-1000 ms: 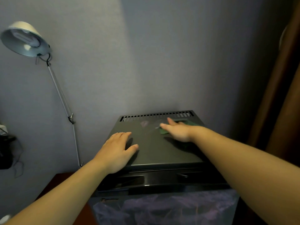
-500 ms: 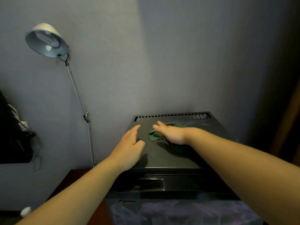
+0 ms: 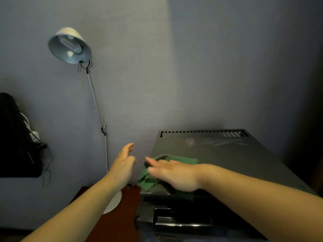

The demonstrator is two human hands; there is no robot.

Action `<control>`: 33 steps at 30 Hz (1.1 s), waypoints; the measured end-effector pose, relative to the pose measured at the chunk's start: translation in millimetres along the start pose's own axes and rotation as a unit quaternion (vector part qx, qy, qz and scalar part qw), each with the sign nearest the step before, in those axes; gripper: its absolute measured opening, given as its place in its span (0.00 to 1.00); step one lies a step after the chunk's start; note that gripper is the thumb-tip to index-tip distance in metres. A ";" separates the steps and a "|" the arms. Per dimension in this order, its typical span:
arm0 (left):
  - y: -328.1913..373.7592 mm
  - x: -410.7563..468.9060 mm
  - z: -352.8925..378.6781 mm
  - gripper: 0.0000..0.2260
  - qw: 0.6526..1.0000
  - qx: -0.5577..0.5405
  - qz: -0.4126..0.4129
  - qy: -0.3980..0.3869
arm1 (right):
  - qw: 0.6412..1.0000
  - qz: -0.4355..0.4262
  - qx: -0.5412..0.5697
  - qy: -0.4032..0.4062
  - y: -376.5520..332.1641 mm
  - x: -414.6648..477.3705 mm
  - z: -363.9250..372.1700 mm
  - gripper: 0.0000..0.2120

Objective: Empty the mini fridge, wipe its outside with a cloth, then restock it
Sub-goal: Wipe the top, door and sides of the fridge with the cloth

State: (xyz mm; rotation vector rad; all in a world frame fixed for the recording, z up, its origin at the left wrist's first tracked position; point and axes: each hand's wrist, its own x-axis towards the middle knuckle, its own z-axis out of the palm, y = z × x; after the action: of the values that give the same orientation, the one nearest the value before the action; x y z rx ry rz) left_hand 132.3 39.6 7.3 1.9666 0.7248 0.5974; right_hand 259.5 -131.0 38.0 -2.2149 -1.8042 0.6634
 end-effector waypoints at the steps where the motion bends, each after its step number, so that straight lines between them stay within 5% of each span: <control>1: -2.6 2.8 -2.2 0.27 1.000 0.006 -0.001 -0.004 | 1.000 -0.002 0.011 -0.012 -1.2 -3.9 3.2 0.28; 10: -5.4 21.8 6.5 0.28 0.986 0.098 0.104 -0.085 | 0.989 0.115 0.043 0.083 48.0 21.6 -30.4 0.32; 15: 8.0 39.4 26.5 0.30 0.967 0.161 0.157 -0.122 | 0.987 0.089 0.108 0.075 48.2 15.2 -23.2 0.30; 20: 22.1 47.7 44.8 0.31 0.939 0.254 0.176 -0.152 | 0.966 0.186 0.126 0.132 89.2 27.1 -54.3 0.32; 25: 36.6 47.8 55.6 0.31 0.913 0.328 0.188 -0.153 | 0.956 0.205 0.143 0.151 104.5 51.9 -62.5 0.48; 30: 41.1 48.6 64.2 0.34 0.886 0.385 0.196 -0.167 | 0.973 0.148 0.130 0.119 107.5 34.4 -52.2 0.33; 33: 48.2 51.6 68.3 0.36 0.870 0.416 0.196 -0.178 | 0.976 0.126 0.142 0.102 121.3 19.7 -55.0 0.33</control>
State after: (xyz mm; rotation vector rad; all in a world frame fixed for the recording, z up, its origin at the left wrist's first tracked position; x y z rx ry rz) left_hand 226.0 15.6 25.0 2.9677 0.3556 0.1106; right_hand 393.9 -133.3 29.7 -2.2380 -1.2575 0.6653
